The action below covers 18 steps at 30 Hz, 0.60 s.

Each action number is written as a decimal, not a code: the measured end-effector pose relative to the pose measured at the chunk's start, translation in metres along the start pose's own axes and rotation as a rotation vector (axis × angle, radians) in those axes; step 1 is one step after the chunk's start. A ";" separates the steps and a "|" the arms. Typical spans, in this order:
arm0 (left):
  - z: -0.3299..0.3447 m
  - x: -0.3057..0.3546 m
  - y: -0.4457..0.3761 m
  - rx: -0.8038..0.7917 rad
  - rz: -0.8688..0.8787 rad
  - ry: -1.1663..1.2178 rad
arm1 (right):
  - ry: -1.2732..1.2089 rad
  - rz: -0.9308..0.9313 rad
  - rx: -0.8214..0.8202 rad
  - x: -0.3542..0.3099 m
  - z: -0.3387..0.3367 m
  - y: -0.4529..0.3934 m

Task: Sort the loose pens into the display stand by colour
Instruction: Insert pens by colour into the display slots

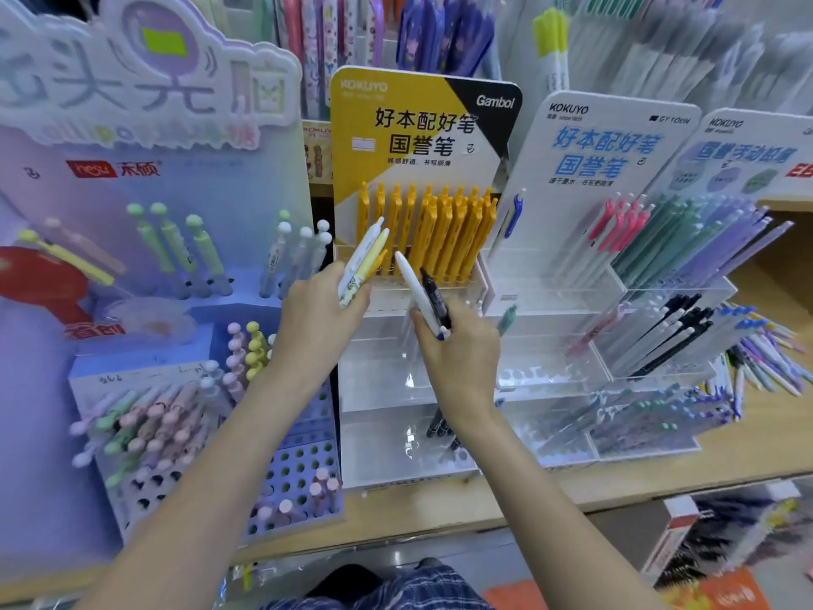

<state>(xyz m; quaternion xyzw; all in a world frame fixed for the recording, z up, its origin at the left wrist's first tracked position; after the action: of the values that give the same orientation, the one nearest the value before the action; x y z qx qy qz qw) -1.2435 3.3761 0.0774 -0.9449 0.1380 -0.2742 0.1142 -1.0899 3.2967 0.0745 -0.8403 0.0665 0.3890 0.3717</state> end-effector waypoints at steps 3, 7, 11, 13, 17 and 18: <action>-0.001 -0.002 0.000 0.008 0.012 0.022 | 0.083 0.079 -0.060 0.010 0.014 0.008; -0.002 -0.002 -0.001 0.013 0.030 0.054 | 0.139 0.141 -0.047 0.016 0.024 0.019; -0.002 -0.003 -0.002 -0.006 0.028 0.055 | 0.166 0.153 -0.036 0.019 0.036 0.022; 0.000 -0.005 -0.002 -0.035 0.024 0.058 | 0.131 0.273 -0.079 0.032 0.035 0.023; -0.005 -0.007 0.000 -0.079 0.002 0.189 | -0.341 0.444 -0.017 0.026 0.003 0.013; -0.005 -0.004 0.003 -0.108 0.005 0.253 | -0.503 0.468 0.001 0.017 -0.004 0.005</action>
<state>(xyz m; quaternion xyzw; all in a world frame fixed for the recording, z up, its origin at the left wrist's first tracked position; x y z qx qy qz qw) -1.2501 3.3738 0.0792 -0.9071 0.1682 -0.3832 0.0455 -1.0776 3.2934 0.0615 -0.6799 0.1639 0.6587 0.2777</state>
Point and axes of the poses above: each hand's wrist, its own y-axis away from the middle knuckle, its own z-axis out of the palm, x = y × z, the point moved 10 cm from there along -y, towards the middle knuckle, and after that the axes turned 14 degrees about -y, right-handed, at the moved point
